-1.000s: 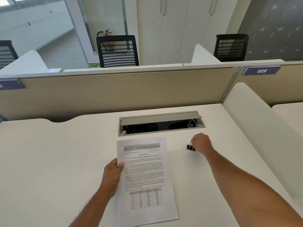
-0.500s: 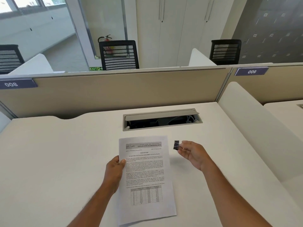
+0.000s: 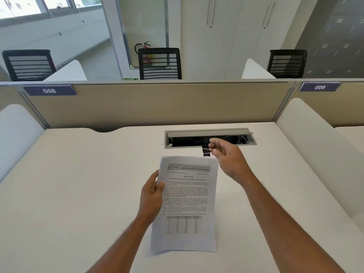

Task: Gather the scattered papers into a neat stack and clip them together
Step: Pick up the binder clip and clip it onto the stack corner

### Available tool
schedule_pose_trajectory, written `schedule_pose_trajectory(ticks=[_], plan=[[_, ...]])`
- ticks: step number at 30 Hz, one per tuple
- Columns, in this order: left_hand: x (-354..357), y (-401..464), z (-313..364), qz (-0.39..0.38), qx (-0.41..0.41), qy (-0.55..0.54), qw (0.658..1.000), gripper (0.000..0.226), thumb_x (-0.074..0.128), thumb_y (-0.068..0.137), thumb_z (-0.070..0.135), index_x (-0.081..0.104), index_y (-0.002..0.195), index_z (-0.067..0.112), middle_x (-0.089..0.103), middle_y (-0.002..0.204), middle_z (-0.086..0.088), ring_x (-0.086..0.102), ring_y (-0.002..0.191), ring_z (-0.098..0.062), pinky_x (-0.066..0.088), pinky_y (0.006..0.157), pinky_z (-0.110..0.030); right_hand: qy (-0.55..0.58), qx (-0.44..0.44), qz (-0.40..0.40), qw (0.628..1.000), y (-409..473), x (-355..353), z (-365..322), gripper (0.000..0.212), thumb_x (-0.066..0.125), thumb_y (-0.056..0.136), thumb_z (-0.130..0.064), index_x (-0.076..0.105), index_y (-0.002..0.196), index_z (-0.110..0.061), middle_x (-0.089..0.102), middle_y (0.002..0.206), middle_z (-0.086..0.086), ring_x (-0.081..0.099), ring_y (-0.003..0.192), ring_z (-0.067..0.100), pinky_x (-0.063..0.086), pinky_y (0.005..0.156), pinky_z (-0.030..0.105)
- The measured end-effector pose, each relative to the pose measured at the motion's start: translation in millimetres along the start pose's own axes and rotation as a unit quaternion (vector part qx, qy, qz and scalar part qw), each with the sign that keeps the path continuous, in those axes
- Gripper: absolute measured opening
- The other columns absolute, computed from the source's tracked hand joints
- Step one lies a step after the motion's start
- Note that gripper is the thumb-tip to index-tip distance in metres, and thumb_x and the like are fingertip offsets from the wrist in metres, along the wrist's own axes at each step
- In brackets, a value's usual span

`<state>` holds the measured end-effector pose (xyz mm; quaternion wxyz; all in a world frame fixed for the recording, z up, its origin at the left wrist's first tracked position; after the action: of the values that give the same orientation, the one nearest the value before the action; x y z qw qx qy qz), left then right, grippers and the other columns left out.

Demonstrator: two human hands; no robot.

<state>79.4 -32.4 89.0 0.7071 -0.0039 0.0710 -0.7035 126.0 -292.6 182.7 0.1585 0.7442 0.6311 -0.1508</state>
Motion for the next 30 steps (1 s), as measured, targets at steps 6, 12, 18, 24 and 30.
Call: schedule_pose_trajectory(ticks=[6, 12, 18, 24, 30], plan=[[-8.1, -9.3, 3.3, 0.017, 0.026, 0.005, 1.0, 0.047, 0.047, 0.105, 0.006, 0.058, 0.135, 0.039, 0.078, 0.104, 0.003, 0.077, 0.09, -0.023, 0.065, 0.072, -0.041, -0.119, -0.16, -0.078, 0.977, -11.3, 36.3, -60.3, 0.039, 0.054, 0.096, 0.004, 0.063, 0.133, -0.007, 0.069, 0.118, 0.002, 0.064, 0.111, 0.015, 0.05, 0.104, 0.03], [-11.2, -14.6, 8.9, 0.023, 0.043, 0.006, 0.999, 0.051, 0.045, 0.104, 0.005, 0.061, 0.13, 0.045, 0.078, 0.105, 0.004, 0.076, 0.092, -0.022, 0.064, 0.072, -0.04, -0.242, -0.264, -0.142, 0.923, -14.9, 59.1, -88.5, 0.058, 0.052, 0.078, 0.024, 0.064, 0.129, -0.001, 0.072, 0.119, 0.015, 0.072, 0.104, 0.032, 0.058, 0.088, 0.047], [-13.1, -17.0, 12.8, 0.033, 0.053, -0.001, 0.998, 0.053, 0.044, 0.104, 0.002, 0.063, 0.127, 0.045, 0.078, 0.103, 0.006, 0.075, 0.091, -0.019, 0.06, 0.069, -0.029, -0.323, -0.31, -0.162, 0.879, -12.1, 67.8, -101.2, 0.055, 0.047, 0.071, 0.021, 0.069, 0.115, -0.002, 0.075, 0.098, 0.008, 0.073, 0.089, 0.028, 0.058, 0.069, 0.037], [-14.5, -15.5, 13.1, 0.035, 0.057, 0.0, 0.998, 0.05, 0.043, 0.104, 0.002, 0.063, 0.133, 0.037, 0.078, 0.105, 0.004, 0.074, 0.093, -0.019, 0.061, 0.072, -0.029, -0.346, -0.278, -0.197, 0.874, -10.7, 76.4, -106.3, 0.046, 0.047, 0.076, 0.019, 0.069, 0.109, -0.005, 0.072, 0.094, 0.006, 0.072, 0.09, 0.022, 0.058, 0.07, 0.039], [-13.7, -15.4, 18.8, 0.034, 0.067, 0.008, 0.997, 0.05, 0.043, 0.103, 0.0, 0.064, 0.132, 0.034, 0.078, 0.106, 0.007, 0.073, 0.093, -0.016, 0.058, 0.071, -0.025, -0.341, -0.25, -0.223, 0.878, -9.9, 85.8, -111.2, 0.04, 0.047, 0.078, 0.016, 0.068, 0.103, -0.008, 0.069, 0.087, 0.004, 0.072, 0.09, 0.014, 0.055, 0.066, 0.033]])
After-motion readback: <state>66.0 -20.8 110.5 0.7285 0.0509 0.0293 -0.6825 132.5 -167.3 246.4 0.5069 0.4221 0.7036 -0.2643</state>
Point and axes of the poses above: each hand's wrist, its own y-axis towards the middle knuckle, its own x-axis out of the palm, z = x × y, the point moved 7 cm from there along y, towards the middle knuckle
